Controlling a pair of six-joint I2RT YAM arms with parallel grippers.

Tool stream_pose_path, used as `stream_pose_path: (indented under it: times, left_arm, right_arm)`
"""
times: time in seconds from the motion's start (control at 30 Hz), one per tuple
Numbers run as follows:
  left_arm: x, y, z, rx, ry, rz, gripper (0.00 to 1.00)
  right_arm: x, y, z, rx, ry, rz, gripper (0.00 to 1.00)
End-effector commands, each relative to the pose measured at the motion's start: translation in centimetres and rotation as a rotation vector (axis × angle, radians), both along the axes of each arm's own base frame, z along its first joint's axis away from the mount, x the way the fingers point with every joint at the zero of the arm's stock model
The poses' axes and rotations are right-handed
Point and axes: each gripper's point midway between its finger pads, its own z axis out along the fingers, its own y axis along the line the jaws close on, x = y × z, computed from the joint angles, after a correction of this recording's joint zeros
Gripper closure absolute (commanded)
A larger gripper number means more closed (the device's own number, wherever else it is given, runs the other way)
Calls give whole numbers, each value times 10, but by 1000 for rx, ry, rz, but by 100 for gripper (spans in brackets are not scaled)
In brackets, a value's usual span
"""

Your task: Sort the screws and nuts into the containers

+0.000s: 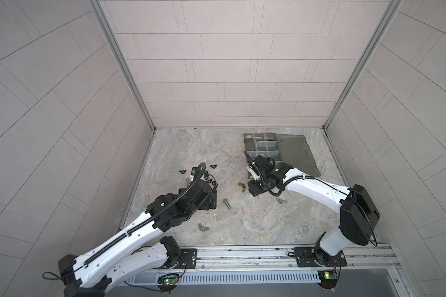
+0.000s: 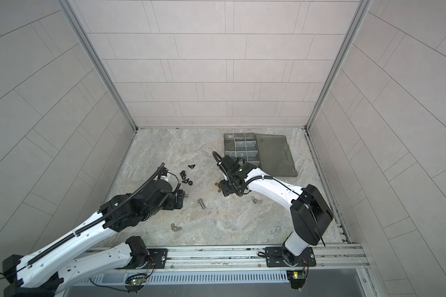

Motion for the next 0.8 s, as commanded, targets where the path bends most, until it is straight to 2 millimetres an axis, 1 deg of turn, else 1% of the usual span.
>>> stream_pose_path:
  times: [0.0,0.1,0.23,0.3,0.4,0.53,0.63,0.77]
  left_arm:
    - [-9,34,11,48,1,110,0]
    - [-18,47,24,28,-9,129,0]
    - [-25,60,37,27,-19,141,0]
    - [-28,63,46,10,-27,136,0]
    - [-33,64,56,-24,-34,125,0]
    - [-38,60,63,-53,-30,90,0]
    - [-38,58,64,-63,-23,81,0]
    - [-37,60,67,-34,-39,69,0]
  right_arm:
    - [-8,23,-1,62,-8,6,47]
    - [-21,45,-8,73,-7,54,48]
    - [-28,70,-16,88,-7,99,48]
    - [-31,83,-20,99,2,123,49]
    - [-34,98,-29,94,17,150,49]
    - [-34,111,-40,92,36,171,50]
    - [-31,116,-46,86,43,175,51]
    - [-28,123,-55,75,54,180,54]
